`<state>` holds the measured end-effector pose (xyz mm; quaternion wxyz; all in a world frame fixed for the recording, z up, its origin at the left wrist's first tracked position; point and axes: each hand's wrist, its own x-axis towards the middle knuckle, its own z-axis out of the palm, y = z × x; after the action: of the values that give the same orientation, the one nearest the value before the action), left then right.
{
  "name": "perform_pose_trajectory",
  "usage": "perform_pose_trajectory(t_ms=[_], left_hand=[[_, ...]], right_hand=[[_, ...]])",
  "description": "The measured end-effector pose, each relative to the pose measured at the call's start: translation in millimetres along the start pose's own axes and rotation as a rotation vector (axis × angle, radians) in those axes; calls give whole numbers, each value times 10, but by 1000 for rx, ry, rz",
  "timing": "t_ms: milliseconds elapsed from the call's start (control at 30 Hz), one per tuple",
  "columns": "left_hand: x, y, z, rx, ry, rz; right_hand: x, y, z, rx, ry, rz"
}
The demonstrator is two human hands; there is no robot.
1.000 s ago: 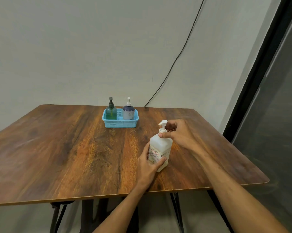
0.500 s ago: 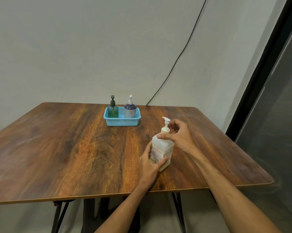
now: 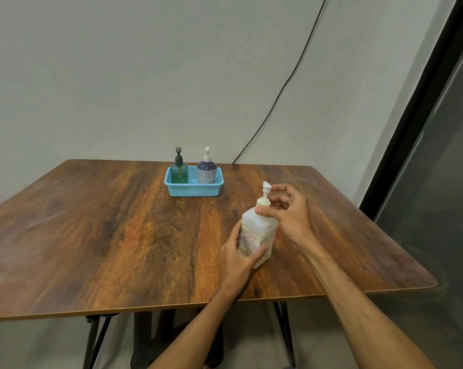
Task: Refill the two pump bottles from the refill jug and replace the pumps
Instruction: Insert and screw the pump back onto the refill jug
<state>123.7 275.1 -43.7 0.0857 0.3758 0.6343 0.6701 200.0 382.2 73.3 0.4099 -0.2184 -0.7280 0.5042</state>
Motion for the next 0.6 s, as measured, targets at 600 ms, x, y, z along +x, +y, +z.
perform_pose_trajectory(t_ms=[600], left_hand=[[-10,17,-2,18,13,-17]], right_hand=[[59,-13,-32,-85,-95,-50]])
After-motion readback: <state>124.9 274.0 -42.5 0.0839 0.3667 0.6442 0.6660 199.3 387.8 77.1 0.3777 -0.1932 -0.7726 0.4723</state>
